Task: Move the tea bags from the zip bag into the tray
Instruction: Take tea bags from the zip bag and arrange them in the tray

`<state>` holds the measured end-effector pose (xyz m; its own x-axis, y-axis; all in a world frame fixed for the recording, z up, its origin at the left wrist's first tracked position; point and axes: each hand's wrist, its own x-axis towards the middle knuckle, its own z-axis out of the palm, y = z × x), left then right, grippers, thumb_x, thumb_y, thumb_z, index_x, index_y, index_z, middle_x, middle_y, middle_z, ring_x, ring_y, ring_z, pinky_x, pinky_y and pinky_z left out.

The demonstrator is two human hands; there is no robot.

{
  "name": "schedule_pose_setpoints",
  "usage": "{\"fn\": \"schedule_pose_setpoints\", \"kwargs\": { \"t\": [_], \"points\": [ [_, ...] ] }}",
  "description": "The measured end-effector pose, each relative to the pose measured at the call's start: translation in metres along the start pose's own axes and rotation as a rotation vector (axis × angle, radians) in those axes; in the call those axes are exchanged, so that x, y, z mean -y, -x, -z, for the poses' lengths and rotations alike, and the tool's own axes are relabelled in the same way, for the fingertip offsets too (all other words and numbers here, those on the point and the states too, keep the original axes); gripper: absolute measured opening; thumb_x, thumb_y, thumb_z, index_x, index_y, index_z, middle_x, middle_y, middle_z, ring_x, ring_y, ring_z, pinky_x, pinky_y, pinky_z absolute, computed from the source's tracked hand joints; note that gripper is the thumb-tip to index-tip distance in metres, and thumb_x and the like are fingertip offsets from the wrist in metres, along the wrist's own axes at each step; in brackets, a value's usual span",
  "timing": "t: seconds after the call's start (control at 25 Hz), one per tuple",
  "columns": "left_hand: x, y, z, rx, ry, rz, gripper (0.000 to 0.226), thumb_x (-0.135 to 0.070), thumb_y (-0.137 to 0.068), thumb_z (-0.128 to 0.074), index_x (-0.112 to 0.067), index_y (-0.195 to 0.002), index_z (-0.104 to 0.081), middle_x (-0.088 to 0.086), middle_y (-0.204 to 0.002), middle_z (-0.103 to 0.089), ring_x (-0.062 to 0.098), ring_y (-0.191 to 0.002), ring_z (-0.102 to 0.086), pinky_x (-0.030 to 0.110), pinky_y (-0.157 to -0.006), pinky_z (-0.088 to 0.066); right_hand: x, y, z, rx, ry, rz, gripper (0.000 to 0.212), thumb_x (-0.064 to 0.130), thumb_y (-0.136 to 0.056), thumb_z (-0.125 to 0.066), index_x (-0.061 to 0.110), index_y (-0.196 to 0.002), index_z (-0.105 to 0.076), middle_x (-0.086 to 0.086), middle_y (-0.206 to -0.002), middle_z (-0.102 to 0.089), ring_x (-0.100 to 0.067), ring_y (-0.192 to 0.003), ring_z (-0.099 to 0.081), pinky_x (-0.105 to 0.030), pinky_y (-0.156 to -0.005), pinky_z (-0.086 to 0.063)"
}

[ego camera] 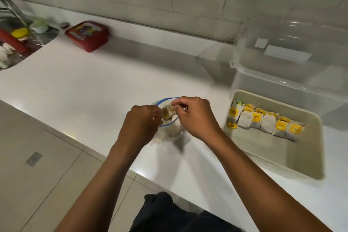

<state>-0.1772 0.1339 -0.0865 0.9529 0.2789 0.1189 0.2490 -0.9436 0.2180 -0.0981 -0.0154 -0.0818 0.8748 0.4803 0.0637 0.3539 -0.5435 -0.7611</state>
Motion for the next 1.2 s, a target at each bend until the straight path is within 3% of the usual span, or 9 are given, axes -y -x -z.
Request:
{"fn": "schedule_pose_setpoints", "kwargs": {
  "t": [0.08,0.28,0.44,0.52,0.6,0.8,1.04,1.12,1.2],
  "points": [
    [0.005,0.007,-0.007,0.184,-0.13,-0.001,0.026,-0.01,-0.092,-0.045,-0.02,-0.099,-0.068,0.004,-0.086,-0.066,0.025,-0.074,-0.053,0.032,-0.061,-0.041,0.014,-0.006,-0.029,0.077,0.008,-0.031,0.029,0.008,-0.091,-0.053,0.018,-0.101,-0.077,0.004,-0.101,-0.076,-0.014,-0.096,-0.066,-0.016,-0.086,-0.044],
    [0.011,0.005,-0.018,0.341,-0.153,0.043,0.034,-0.007,-0.092,-0.042,-0.019,-0.119,-0.06,0.009,-0.108,-0.062,0.028,-0.093,-0.062,0.029,-0.067,-0.039,0.007,-0.017,-0.073,0.207,0.332,-0.12,0.024,0.004,-0.081,-0.051,0.009,-0.09,-0.073,-0.005,-0.092,-0.071,-0.024,-0.089,-0.065,-0.03,-0.074,-0.051],
    [0.023,0.003,-0.014,0.326,-0.26,0.0,0.03,-0.006,-0.092,-0.043,-0.018,-0.113,-0.061,0.005,-0.108,-0.062,0.025,-0.095,-0.063,0.028,-0.067,-0.039,0.001,-0.021,-0.079,0.168,0.479,-0.161,0.034,0.0,-0.077,-0.048,0.016,-0.098,-0.07,-0.003,-0.106,-0.068,-0.025,-0.094,-0.063,-0.027,-0.076,-0.048],
    [0.028,-0.001,-0.009,0.321,-0.281,0.0,0.028,-0.004,-0.091,-0.046,-0.018,-0.11,-0.062,0.004,-0.108,-0.064,0.024,-0.096,-0.064,0.028,-0.067,-0.039,0.004,-0.024,-0.088,0.154,0.497,-0.181,0.022,0.007,-0.081,-0.051,0.016,-0.094,-0.065,0.0,-0.111,-0.066,-0.024,-0.09,-0.061,-0.027,-0.072,-0.045],
    [0.035,-0.004,-0.007,0.319,-0.273,-0.011,0.029,-0.005,-0.09,-0.048,-0.02,-0.111,-0.063,0.002,-0.107,-0.066,0.023,-0.098,-0.063,0.027,-0.067,-0.039,0.012,-0.029,-0.1,0.136,0.524,-0.224,0.006,0.012,-0.085,-0.055,0.017,-0.087,-0.059,0.001,-0.107,-0.067,-0.024,-0.083,-0.058,-0.026,-0.066,-0.037],
    [0.041,0.0,-0.013,0.324,-0.234,-0.07,0.029,-0.001,-0.089,-0.047,-0.017,-0.111,-0.06,0.001,-0.107,-0.067,0.022,-0.101,-0.061,0.029,-0.067,-0.036,0.024,-0.042,-0.12,0.076,0.651,-0.312,0.02,0.007,-0.09,-0.05,0.011,-0.097,-0.068,-0.007,-0.102,-0.071,-0.027,-0.095,-0.067,-0.029,-0.066,-0.039],
    [0.06,-0.006,-0.013,0.33,-0.129,-0.075,0.027,-0.009,-0.092,-0.049,-0.02,-0.11,-0.065,0.002,-0.105,-0.064,0.021,-0.083,-0.053,0.028,-0.066,-0.038,0.02,-0.038,-0.116,0.023,0.435,-0.28,0.019,0.029,-0.089,-0.059,0.022,-0.101,-0.072,0.0,-0.097,-0.072,-0.024,-0.093,-0.066,-0.027,-0.069,-0.043],
    [0.069,-0.008,-0.015,0.327,-0.034,-0.045,0.027,-0.015,-0.092,-0.05,-0.024,-0.113,-0.066,0.003,-0.104,-0.064,0.022,-0.083,-0.056,0.03,-0.067,-0.044,0.02,-0.035,-0.107,0.011,0.231,-0.296,0.023,0.019,-0.086,-0.061,0.023,-0.105,-0.074,0.003,-0.092,-0.071,-0.024,-0.085,-0.069,-0.032,-0.074,-0.056],
    [0.079,-0.009,-0.018,0.299,0.095,-0.019,0.027,-0.022,-0.092,-0.052,-0.029,-0.115,-0.066,0.001,-0.102,-0.068,0.024,-0.09,-0.062,0.033,-0.074,-0.053,0.025,-0.034,-0.096,-0.016,-0.037,-0.363,0.027,0.004,-0.084,-0.06,0.017,-0.101,-0.074,0.002,-0.085,-0.069,-0.026,-0.064,-0.07,-0.039,-0.065,-0.061]
  ]
}}
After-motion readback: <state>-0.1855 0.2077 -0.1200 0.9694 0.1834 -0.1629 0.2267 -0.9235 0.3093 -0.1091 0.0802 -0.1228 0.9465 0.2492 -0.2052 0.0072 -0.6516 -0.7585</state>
